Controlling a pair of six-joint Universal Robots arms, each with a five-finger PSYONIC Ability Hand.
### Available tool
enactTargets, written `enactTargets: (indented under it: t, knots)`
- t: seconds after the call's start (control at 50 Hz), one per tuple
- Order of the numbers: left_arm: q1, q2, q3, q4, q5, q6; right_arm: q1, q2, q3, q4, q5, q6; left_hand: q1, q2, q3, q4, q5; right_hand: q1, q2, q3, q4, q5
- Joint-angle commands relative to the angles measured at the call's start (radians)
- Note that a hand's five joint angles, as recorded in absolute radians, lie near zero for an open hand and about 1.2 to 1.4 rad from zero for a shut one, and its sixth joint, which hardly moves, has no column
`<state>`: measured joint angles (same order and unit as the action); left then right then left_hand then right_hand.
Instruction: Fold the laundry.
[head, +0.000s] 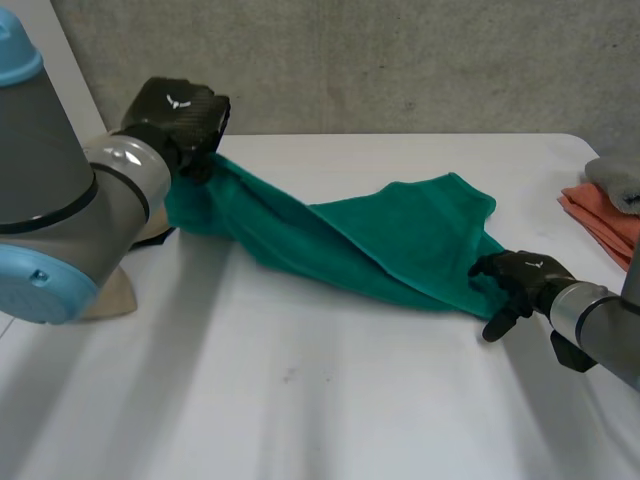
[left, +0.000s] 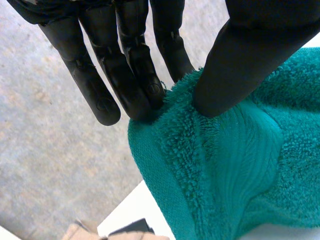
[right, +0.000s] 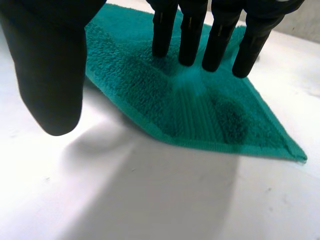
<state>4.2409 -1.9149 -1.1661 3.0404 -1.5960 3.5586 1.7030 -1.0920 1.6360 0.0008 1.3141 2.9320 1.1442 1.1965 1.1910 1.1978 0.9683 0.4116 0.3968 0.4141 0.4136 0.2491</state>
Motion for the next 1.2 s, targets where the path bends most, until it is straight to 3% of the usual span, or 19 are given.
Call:
enactTargets:
  t: [0.02,0.08,0.18,0.3,0.36,0.5,0.68,0.84,0.92,1.0,1.12,1.16,1.2]
  knots:
    - [-0.006,0.002,0.046,0.000,0.001,-0.023,0.041,0.052,-0.010,-0.087,0.068,0.009,0.252,0.200,0.205,0.198,0.253,0.248,0.263,0.246,0.246,0.236]
    - [-0.006,0.019,0.046,0.000,-0.001,-0.026,0.055,0.069,-0.025,-0.148,0.135,0.003,0.252,0.200,0.205,0.198,0.253,0.980,0.995,0.978,0.978,0.968]
    - [-0.002,0.060,0.031,-0.002,-0.002,-0.029,0.047,0.008,-0.018,-0.246,0.209,-0.025,0.252,0.200,0.205,0.198,0.253,0.985,0.999,0.982,0.983,0.973]
    - [0.010,0.154,-0.018,-0.006,0.001,-0.029,0.046,-0.222,-0.019,-0.211,0.159,-0.207,0.252,0.200,0.205,0.198,0.253,0.985,0.999,0.982,0.983,0.973]
    - [0.025,0.212,-0.062,-0.012,0.002,-0.024,0.038,-0.293,-0.044,-0.108,0.108,-0.347,0.252,0.200,0.205,0.198,0.253,0.985,0.999,0.982,0.983,0.973]
    - [0.080,0.315,-0.226,-0.044,0.024,-0.012,0.006,-0.371,-0.172,0.235,0.086,-0.601,0.252,0.200,0.205,0.198,0.253,0.985,0.999,0.982,0.983,0.973]
    - [0.148,0.280,-0.420,-0.040,0.119,0.051,0.004,-0.319,-0.291,0.519,0.077,-0.697,0.252,0.200,0.205,0.198,0.253,0.985,0.999,0.982,0.983,0.973]
    - [0.152,0.008,-0.268,0.152,0.116,0.114,0.017,-0.074,-0.453,0.533,0.120,-0.717,0.252,0.200,0.205,0.198,0.253,0.985,0.999,0.982,0.983,0.973]
    - [0.145,-0.074,-0.065,0.311,0.114,0.106,0.027,-0.013,-0.626,0.424,0.187,-0.677,0.252,0.200,0.205,0.198,0.253,0.985,0.999,0.982,0.983,0.973]
    - [0.140,-0.125,0.135,0.503,0.108,0.098,0.052,0.001,-0.787,0.105,0.273,-0.585,0.252,0.200,0.205,0.198,0.253,0.985,0.999,0.982,0.983,0.973]
    - [0.143,-0.156,0.266,0.863,0.065,0.060,0.063,-0.048,-0.727,-0.399,0.267,-0.490,0.252,0.200,0.205,0.198,0.253,0.985,0.999,0.982,0.983,0.973]
    - [0.149,-0.164,0.278,0.923,0.048,0.048,0.067,-0.075,-0.687,-0.503,0.252,-0.485,0.252,0.200,0.205,0.198,0.253,0.985,0.999,0.982,0.983,0.973]
    - [0.152,-0.173,0.284,0.940,0.036,0.045,0.066,-0.086,-0.682,-0.505,0.241,-0.485,0.252,0.200,0.205,0.198,0.253,0.985,0.999,0.982,0.983,0.973]
